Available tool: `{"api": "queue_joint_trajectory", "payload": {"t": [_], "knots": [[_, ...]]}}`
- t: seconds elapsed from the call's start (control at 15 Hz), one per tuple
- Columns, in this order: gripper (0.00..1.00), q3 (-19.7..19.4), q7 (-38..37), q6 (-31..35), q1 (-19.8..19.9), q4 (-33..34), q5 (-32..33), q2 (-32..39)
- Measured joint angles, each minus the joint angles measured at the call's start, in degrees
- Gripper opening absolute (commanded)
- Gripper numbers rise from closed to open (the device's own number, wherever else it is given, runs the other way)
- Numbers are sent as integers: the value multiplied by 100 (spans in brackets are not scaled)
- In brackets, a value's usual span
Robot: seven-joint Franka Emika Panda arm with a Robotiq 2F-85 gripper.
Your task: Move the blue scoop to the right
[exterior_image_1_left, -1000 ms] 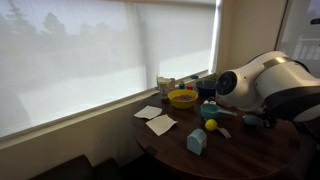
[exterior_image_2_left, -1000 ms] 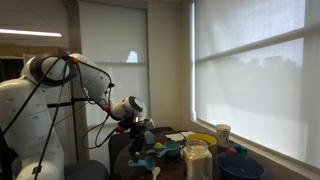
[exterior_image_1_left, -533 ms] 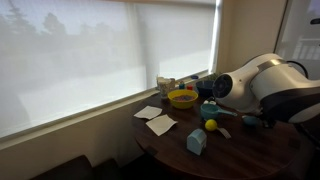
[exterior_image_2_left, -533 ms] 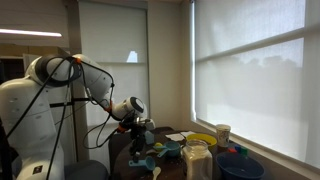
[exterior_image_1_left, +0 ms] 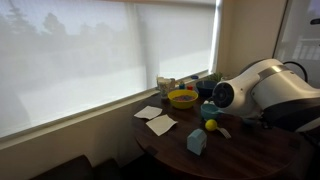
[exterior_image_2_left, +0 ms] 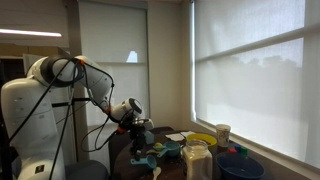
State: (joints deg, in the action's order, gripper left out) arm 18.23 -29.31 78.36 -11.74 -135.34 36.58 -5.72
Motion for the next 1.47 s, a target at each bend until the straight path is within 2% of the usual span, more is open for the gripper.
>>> {"api": "queue_joint_trajectory", "payload": {"t": [0.73,1.33,1.4,1.47], "knots": [[2,58,-913,-36,-404,156,456,521],[2,104,-916,-118,-663,393,902,935],[13,110,-901,-140,-677,403,938,964],[35,111,-881,-164,-692,412,970,993]]}}
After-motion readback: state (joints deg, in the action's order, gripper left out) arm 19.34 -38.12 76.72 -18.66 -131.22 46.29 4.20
